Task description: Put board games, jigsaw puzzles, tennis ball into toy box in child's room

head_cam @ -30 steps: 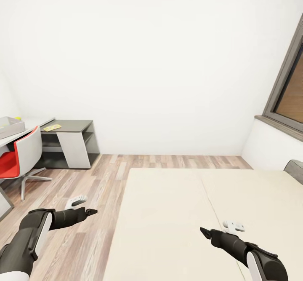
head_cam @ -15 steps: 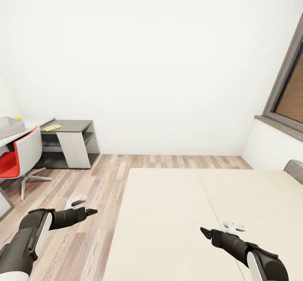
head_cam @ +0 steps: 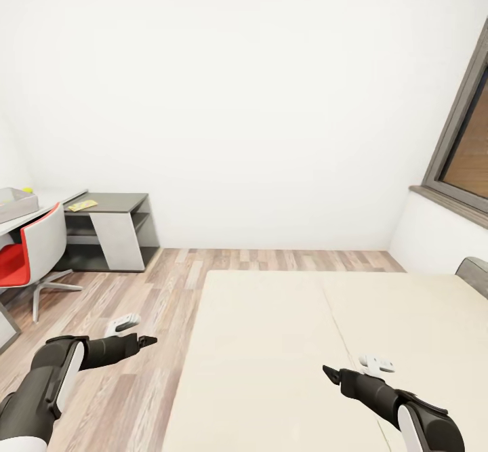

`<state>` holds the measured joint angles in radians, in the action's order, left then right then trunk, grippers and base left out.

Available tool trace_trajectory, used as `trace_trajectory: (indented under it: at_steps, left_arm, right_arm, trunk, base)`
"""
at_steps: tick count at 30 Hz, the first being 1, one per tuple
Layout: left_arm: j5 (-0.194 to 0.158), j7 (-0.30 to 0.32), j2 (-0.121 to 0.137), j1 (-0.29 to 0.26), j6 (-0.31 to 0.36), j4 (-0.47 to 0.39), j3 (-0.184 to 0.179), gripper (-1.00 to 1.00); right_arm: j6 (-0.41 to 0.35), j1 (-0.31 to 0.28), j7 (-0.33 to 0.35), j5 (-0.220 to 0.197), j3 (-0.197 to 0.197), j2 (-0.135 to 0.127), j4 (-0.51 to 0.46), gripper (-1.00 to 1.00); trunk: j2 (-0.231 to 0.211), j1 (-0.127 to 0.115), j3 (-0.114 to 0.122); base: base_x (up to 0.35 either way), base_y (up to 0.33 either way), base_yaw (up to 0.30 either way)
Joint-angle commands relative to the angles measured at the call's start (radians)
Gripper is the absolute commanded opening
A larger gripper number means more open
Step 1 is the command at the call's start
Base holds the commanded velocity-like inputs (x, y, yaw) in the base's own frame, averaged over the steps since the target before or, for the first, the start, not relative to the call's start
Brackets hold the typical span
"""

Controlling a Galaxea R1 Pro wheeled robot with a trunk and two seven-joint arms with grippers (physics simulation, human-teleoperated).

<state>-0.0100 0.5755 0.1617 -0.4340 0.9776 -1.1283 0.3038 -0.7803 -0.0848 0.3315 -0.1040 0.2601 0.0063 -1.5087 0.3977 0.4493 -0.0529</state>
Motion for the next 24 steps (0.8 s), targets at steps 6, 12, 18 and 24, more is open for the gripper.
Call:
trace_trajectory:
  at_steps: [6,12,18,24]
  left_arm:
    - [-0.001,0.003,0.0,-0.001,0.006,-0.001,0.003,1.0]
    - [-0.001,0.003,0.0,-0.001,0.006,-0.001,0.003,1.0]
    - [-0.001,0.003,0.001,-0.001,0.006,-0.001,0.003,1.0]
    - [-0.001,0.003,0.0,0.0,0.006,-0.001,0.003,1.0]
  right_arm:
    - [-0.007,-0.001,0.0,-0.009,0.002,0.001,-0.001,1.0]
    - [-0.007,-0.001,0.0,-0.009,0.002,0.001,-0.001,1.0]
    - [-0.007,-0.001,0.0,-0.009,0.002,0.001,-0.001,1.0]
    - [-0.007,-0.001,0.0,-0.009,0.002,0.001,-0.001,1.0]
  trunk:
    - [0.002,0.001,-0.002]
    - [0.002,0.001,-0.002]
    - [0.002,0.001,-0.002]
    - [0.002,0.001,-0.002]
  base:
    - [0.0,-0.06,0.0]
    - [0.0,-0.013,0.0]
    - [0.0,-0.003,0.0]
    - [0.0,0.0,0.0]
